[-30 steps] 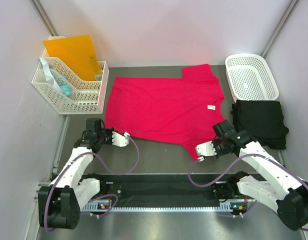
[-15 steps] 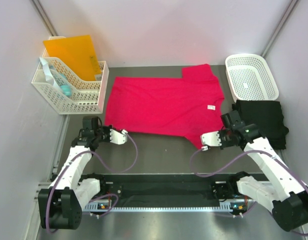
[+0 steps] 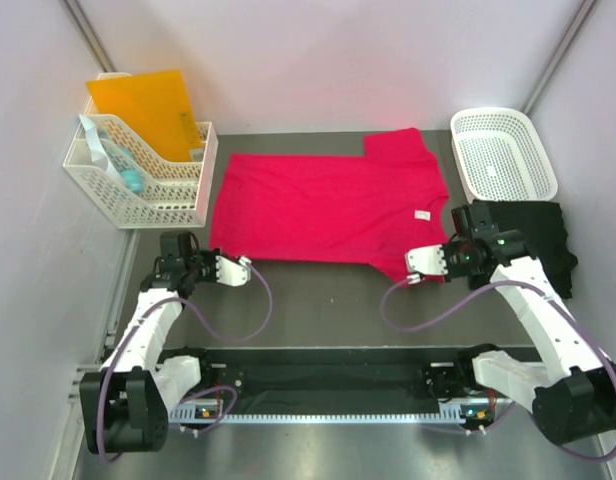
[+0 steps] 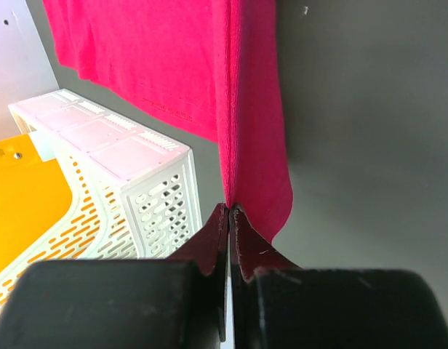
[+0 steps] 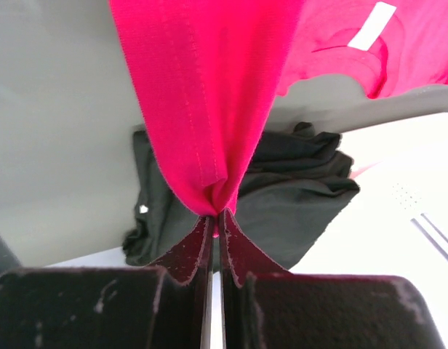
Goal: Fold and stack the t-shirts
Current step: Fold the tshirt
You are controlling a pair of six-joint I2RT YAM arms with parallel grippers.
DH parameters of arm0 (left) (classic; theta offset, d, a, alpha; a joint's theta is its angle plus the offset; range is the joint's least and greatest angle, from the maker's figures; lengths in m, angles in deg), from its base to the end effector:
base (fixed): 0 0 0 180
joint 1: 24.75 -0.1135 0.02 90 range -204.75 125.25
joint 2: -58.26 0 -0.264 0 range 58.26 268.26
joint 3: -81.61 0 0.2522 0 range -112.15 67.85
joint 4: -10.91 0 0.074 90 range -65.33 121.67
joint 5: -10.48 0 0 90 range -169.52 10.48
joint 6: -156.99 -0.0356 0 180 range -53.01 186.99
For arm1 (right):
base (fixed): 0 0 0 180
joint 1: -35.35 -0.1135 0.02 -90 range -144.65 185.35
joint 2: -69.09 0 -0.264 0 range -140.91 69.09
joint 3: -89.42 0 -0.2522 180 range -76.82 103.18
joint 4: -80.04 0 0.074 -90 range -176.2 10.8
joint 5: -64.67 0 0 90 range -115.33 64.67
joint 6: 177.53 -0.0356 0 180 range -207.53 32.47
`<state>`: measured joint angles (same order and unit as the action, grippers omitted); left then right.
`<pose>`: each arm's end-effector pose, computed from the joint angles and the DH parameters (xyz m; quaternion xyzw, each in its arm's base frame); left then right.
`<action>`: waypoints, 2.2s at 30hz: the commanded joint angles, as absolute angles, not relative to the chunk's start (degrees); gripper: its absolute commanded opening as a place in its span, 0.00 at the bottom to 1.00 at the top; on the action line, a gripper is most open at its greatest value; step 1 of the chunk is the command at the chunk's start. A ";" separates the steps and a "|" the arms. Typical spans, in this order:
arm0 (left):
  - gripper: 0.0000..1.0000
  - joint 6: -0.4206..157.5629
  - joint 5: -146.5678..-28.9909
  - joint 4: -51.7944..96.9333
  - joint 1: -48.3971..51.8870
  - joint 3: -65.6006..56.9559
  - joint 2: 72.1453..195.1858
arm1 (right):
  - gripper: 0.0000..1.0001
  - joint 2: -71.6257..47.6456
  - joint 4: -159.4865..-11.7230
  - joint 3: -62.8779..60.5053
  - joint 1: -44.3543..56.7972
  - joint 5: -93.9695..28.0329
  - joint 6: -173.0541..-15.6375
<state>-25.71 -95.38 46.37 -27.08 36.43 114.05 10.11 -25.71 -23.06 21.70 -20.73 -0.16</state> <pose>0.1948 -0.0018 0.2074 0.6880 0.6108 0.1868 0.3446 0.1740 0.0393 0.2774 -0.7485 0.6277 -0.1575 0.1447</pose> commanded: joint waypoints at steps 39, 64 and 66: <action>0.00 -35.49 -99.03 32.94 -27.92 23.11 137.97 | 0.00 -16.07 -59.30 -9.50 23.75 -19.44 4.93; 0.00 -36.81 -100.35 27.67 -27.83 20.65 144.83 | 0.00 -21.00 -63.08 -7.83 24.27 -18.82 4.05; 0.00 -36.81 -100.09 27.14 -27.74 20.30 145.62 | 0.00 -21.43 -63.26 -7.65 24.54 -18.65 3.96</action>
<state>-35.92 -98.57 30.61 -27.41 22.96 144.43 -20.66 -60.57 -10.28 23.16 -19.13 4.85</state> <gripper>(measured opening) 0.012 0.013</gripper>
